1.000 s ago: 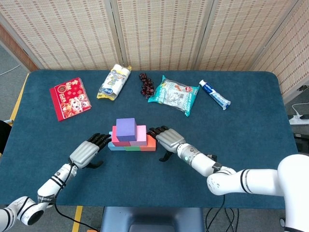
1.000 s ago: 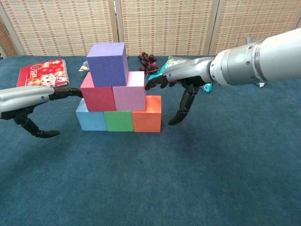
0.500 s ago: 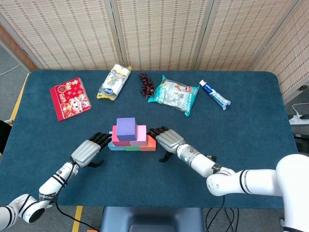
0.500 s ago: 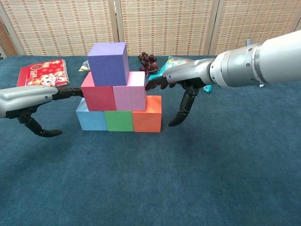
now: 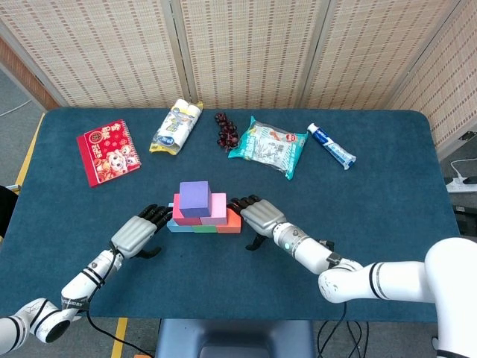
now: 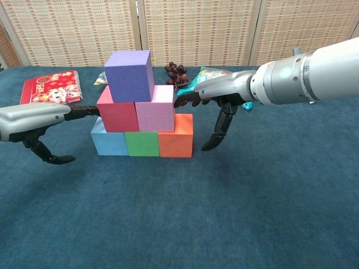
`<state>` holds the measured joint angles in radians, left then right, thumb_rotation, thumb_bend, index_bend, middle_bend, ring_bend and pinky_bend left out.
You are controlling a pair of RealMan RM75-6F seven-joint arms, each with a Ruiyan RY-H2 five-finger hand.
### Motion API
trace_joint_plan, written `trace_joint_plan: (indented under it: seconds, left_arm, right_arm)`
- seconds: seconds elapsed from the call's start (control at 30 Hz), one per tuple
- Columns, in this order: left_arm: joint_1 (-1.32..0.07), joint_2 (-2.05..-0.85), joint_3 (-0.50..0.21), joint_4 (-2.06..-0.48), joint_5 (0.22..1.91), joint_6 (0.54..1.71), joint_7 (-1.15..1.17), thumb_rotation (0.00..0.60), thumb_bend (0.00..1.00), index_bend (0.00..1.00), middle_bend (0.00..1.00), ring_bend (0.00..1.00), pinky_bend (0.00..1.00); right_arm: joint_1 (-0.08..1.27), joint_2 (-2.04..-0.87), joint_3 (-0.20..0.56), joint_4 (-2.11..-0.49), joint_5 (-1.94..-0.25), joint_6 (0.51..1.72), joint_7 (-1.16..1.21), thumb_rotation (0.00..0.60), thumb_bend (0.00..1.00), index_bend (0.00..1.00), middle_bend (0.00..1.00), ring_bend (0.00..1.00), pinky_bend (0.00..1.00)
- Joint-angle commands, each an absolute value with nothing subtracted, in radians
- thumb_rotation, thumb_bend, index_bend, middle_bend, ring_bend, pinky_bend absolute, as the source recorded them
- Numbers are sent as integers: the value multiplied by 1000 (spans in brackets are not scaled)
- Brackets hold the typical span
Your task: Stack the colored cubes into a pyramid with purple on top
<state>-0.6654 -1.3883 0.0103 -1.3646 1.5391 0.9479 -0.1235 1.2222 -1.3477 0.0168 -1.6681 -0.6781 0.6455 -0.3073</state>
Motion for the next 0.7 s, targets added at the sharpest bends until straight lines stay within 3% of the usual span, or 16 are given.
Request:
trace_joint_plan:
  seconds: [0.03,0.7]
  left_arm:
    - [-665,-1388,11,-1364,1538,949,-123,600,342,72,0,0,10]
    - [-644,-1370,20,-1380,1533,975,-123,600,340,72,0,0,10]
  right_arm:
    - [1220,-1347,15,-1669,-680,649,-308,600,299,0,0,0,0]
    - [1175,-1280,12,-1724,-706,697,-300,600,300,0,0,0,0]
